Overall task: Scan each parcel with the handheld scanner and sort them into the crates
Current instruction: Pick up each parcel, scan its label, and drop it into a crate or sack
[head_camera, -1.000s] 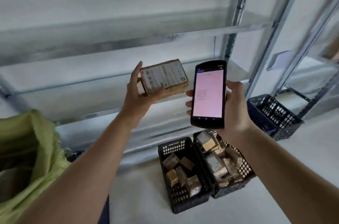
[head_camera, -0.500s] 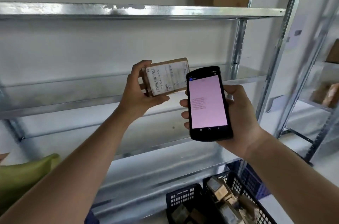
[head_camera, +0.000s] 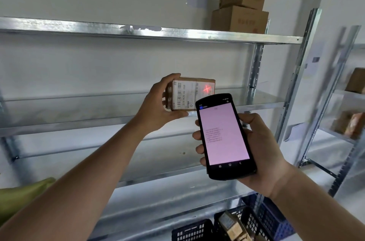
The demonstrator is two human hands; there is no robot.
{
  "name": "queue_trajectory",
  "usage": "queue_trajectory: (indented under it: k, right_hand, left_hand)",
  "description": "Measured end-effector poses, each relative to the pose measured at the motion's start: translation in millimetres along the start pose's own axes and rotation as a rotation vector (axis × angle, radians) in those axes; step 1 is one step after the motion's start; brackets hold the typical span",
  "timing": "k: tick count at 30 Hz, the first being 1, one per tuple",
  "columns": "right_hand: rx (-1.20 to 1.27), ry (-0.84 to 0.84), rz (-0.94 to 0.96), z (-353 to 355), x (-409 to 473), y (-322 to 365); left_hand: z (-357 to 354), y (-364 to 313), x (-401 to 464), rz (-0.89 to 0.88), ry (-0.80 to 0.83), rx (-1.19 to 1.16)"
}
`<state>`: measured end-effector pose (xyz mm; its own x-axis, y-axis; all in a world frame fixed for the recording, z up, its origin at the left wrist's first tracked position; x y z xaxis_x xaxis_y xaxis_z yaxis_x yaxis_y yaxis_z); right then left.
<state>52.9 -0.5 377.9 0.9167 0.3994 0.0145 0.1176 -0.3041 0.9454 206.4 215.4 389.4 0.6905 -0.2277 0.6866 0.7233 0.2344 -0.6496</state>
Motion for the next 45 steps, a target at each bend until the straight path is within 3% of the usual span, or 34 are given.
queue_trajectory:
  k: [19,26,31,39,45]
  right_hand:
    - [0.039,0.172,-0.049,10.6,-4.8,0.9]
    - [-0.031,0.161,0.014,-4.1,27.4,-25.2]
    - [0.04,0.247,-0.042,-60.4,71.8,-84.3]
    - [0.025,0.395,-0.156,-205.3,130.7,-188.9]
    - [0.033,0.316,-0.271,-300.1,192.0,-269.5]
  left_hand:
    - [-22.8,5.6,3.7,0.003,-0.014,0.1]
    - [-0.2,9.9,-54.3,0.196,-0.229,0.161]
    - [67.0,17.3,-154.6,0.475,-0.401,0.269]
    - [242.0,69.0,-316.9,0.792,-0.633,0.33]
    - [345.2,149.4,-415.9,1.082,-0.656,0.455]
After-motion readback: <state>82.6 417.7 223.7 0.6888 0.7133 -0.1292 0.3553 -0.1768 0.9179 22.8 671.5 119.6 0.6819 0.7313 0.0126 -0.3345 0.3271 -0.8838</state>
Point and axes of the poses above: each hand's wrist, its own x-axis towards the middle knuckle, its own z-axis out of the back of the hand, y = z × x, the point moved 3 cm from there along x, towards the middle knuckle, and after that the axes turned 11 degrees about -x, right-handed, at the moved point
